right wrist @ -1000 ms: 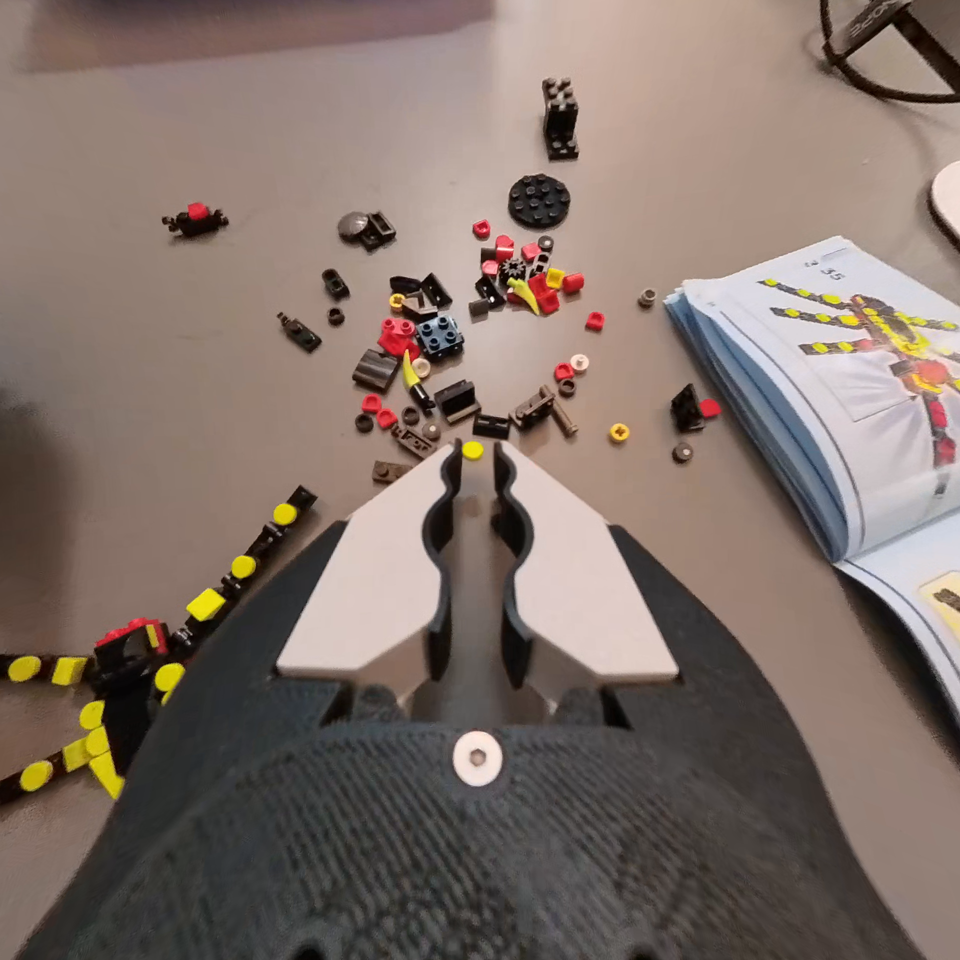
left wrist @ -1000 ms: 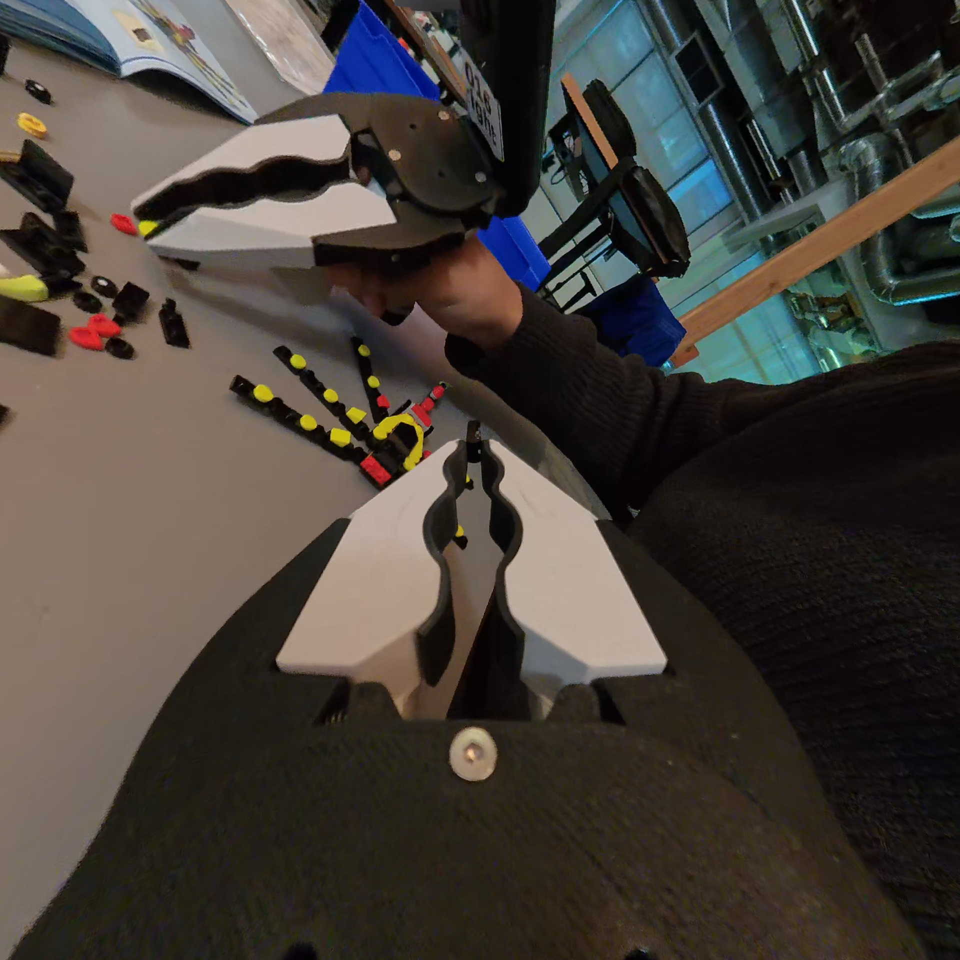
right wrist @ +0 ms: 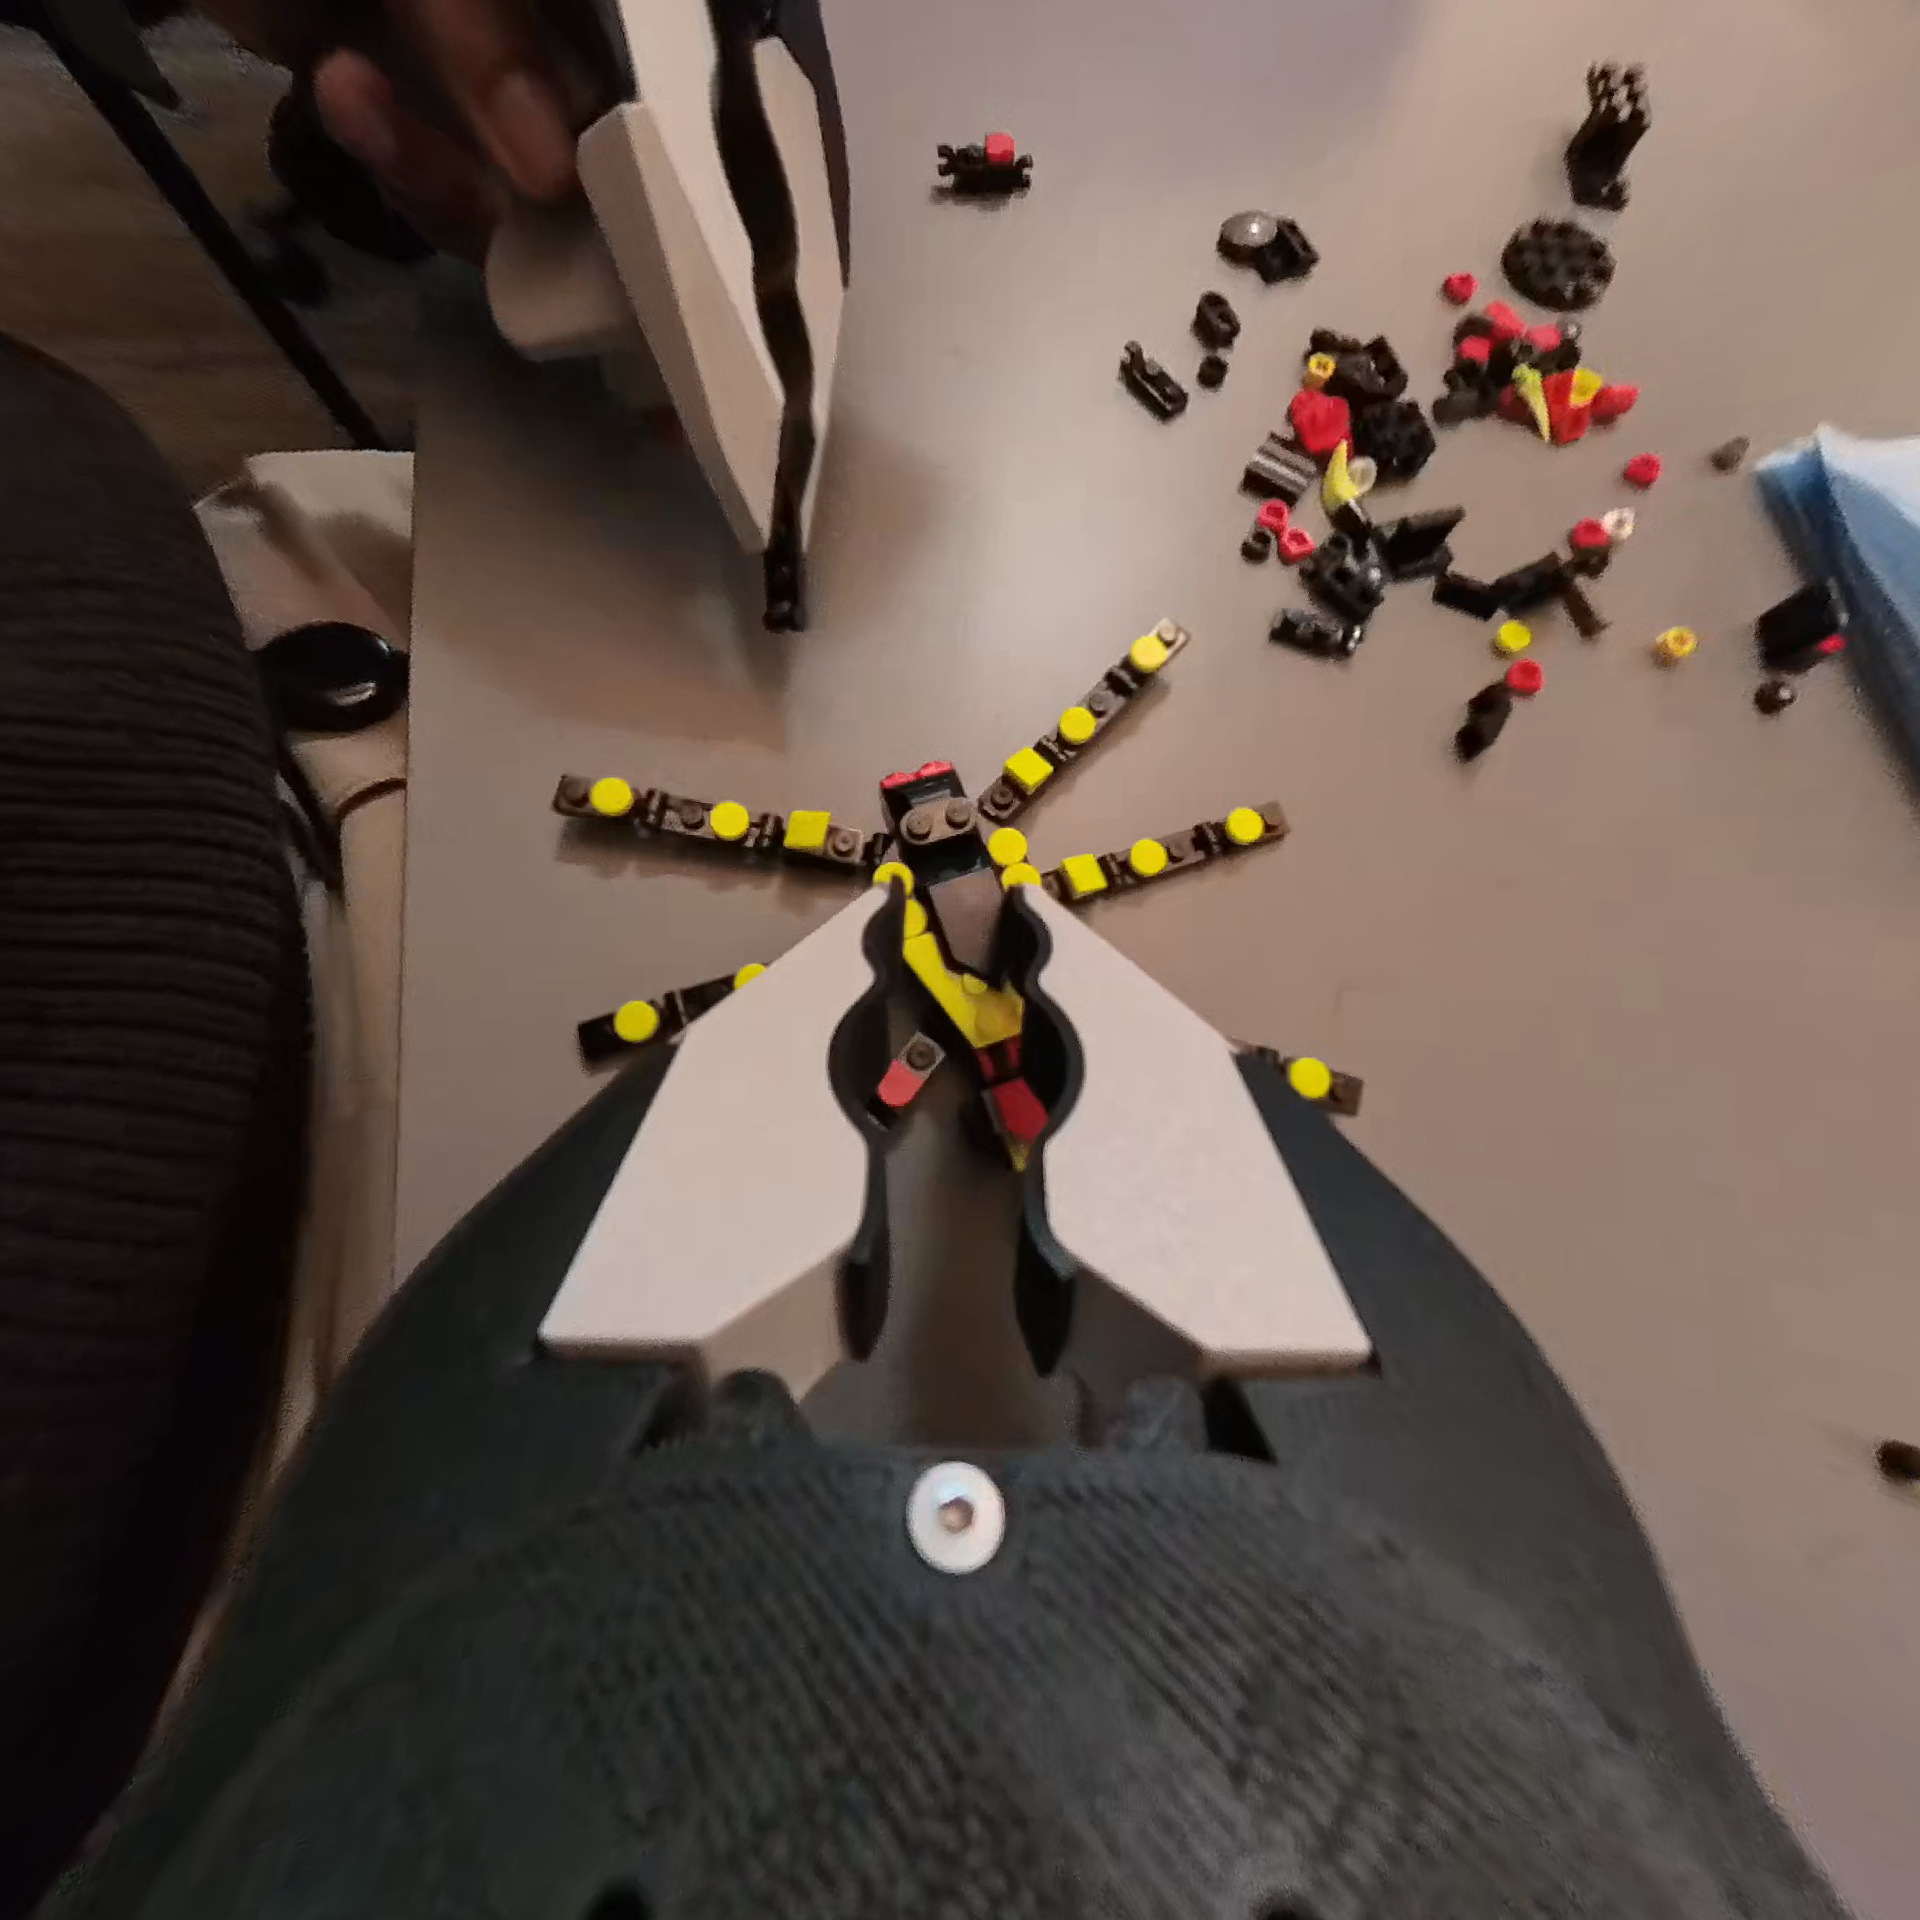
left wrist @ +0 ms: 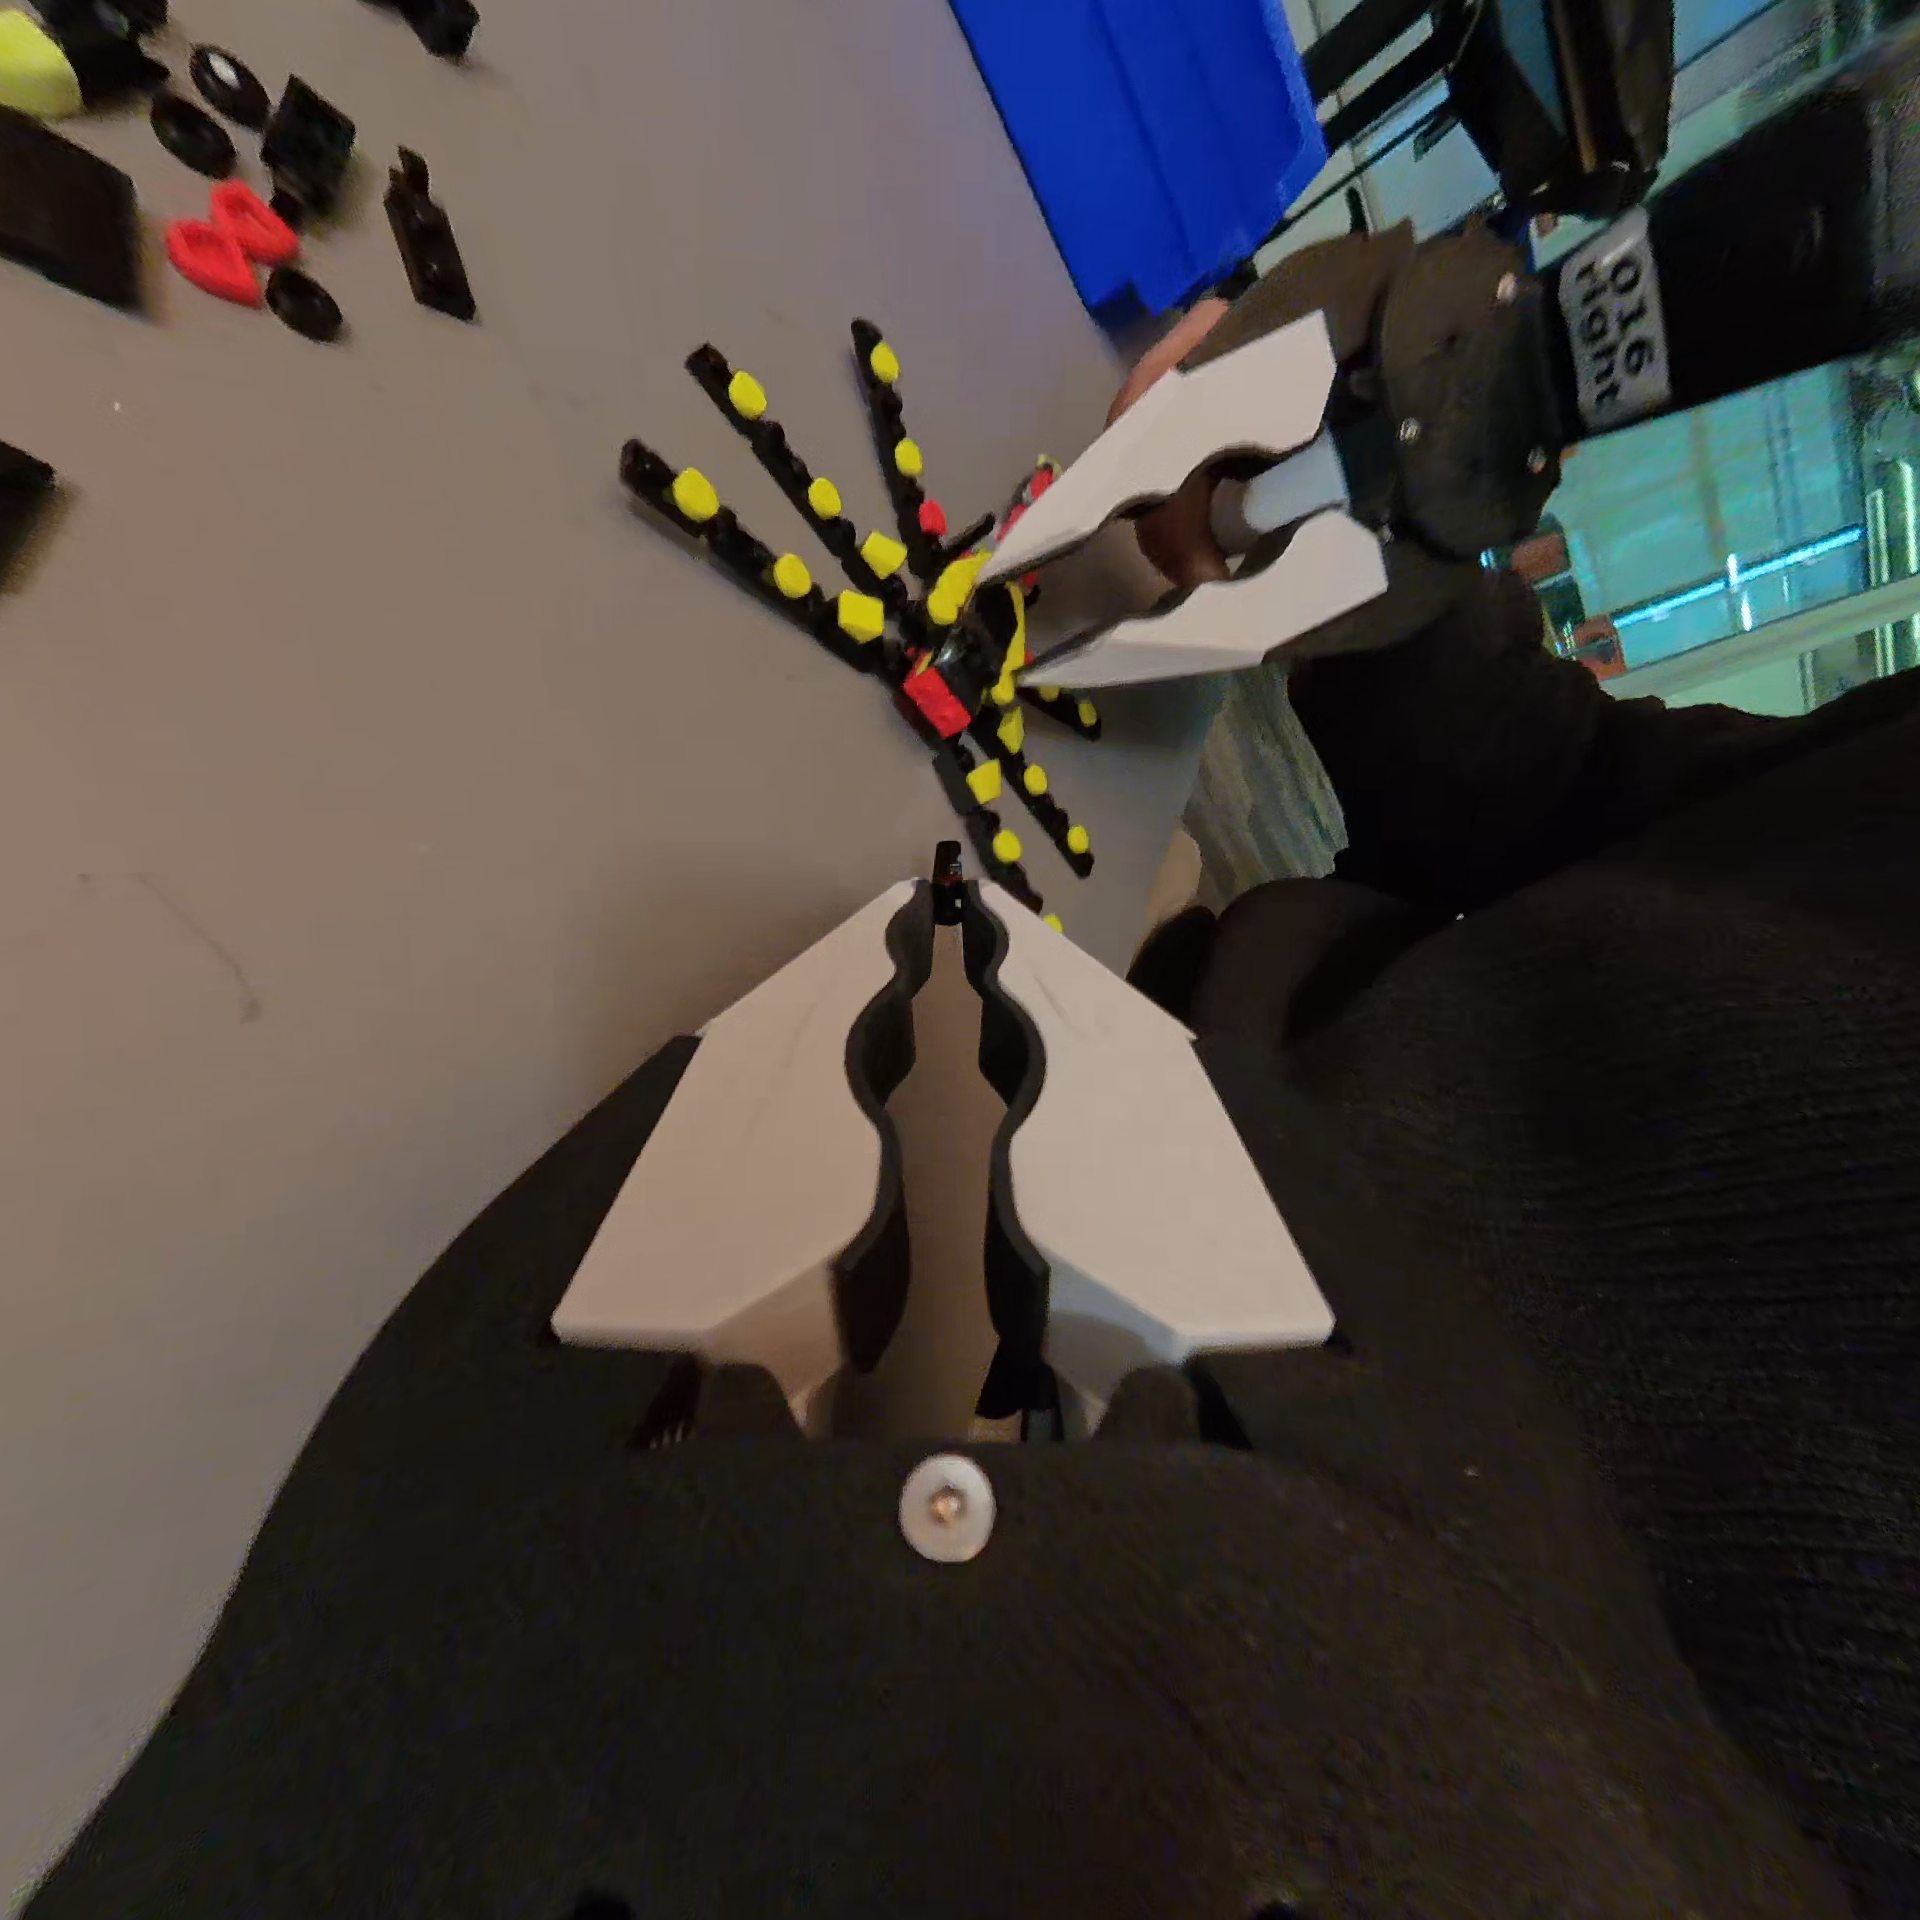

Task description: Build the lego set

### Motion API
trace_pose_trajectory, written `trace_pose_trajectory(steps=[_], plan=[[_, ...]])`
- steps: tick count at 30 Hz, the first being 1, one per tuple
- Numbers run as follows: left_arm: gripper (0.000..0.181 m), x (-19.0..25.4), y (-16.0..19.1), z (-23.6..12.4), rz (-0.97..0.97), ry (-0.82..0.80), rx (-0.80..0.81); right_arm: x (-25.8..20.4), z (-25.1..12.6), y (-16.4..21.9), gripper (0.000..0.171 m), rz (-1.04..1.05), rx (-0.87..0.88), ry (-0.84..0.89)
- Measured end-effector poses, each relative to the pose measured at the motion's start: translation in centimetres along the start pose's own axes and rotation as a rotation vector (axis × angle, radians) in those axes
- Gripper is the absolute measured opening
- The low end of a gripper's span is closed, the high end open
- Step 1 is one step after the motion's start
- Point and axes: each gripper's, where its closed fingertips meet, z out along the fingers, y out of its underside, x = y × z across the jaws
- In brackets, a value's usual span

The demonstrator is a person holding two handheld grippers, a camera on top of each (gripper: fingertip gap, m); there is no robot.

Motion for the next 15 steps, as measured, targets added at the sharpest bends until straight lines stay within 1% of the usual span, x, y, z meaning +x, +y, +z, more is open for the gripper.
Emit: trace_pose_trajectory(steps=[4,8,11,15], plan=[[0.002,0.1,1.0,0.6,0.001,0.015,-0.064,1.3,-1.2,1.3,0.015,0.042,-0.031,0.006],[0.005,0.3,1.2,1.2,0.066,-0.009,-0.102,2.3,-2.0,2.1,0.016,0.130,-0.022,0.009],[0.014,0.2,1.1,1.4,0.102,-0.034,-0.117,2.3,-2.6,1.0,0.016,0.141,0.043,0.018],[0.015,-0.6,0.6,1.1,0.111,-0.086,-0.120,1.8,-3.1,-1.3,0.015,0.117,0.163,0.047]])
